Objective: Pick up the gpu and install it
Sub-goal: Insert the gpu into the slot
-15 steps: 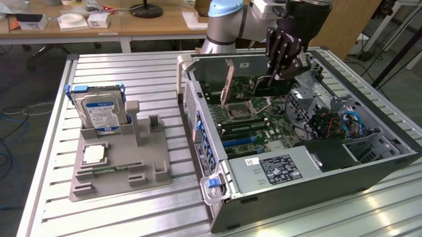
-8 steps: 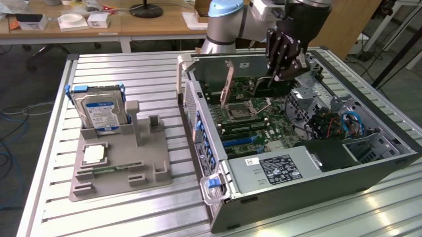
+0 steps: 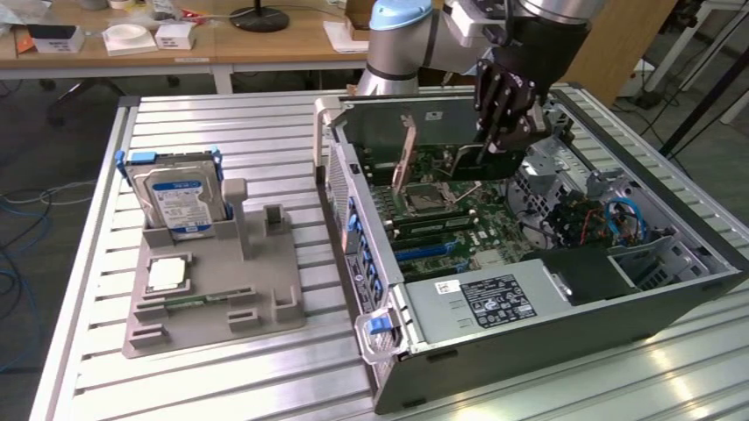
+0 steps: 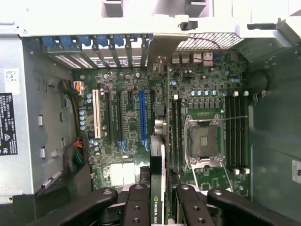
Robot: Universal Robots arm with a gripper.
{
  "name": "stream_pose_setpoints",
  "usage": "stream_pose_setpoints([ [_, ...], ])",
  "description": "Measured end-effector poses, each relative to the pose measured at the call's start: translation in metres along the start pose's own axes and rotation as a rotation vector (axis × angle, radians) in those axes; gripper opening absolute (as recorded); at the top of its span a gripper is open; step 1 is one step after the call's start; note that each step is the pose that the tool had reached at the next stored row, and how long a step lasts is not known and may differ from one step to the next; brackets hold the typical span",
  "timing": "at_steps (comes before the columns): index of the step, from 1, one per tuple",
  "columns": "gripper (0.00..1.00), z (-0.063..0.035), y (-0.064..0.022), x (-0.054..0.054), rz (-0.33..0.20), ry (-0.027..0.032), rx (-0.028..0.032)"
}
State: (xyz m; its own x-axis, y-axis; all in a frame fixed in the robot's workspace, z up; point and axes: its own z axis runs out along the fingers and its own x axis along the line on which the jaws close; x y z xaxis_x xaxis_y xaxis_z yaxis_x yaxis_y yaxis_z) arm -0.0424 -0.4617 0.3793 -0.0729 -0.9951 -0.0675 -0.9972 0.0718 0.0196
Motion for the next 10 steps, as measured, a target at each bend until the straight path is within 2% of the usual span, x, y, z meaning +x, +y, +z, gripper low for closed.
stream_pose_setpoints([
  [10, 0.26, 0.0106, 0.0000, 0.014, 0.006, -0.0002, 0.0004],
])
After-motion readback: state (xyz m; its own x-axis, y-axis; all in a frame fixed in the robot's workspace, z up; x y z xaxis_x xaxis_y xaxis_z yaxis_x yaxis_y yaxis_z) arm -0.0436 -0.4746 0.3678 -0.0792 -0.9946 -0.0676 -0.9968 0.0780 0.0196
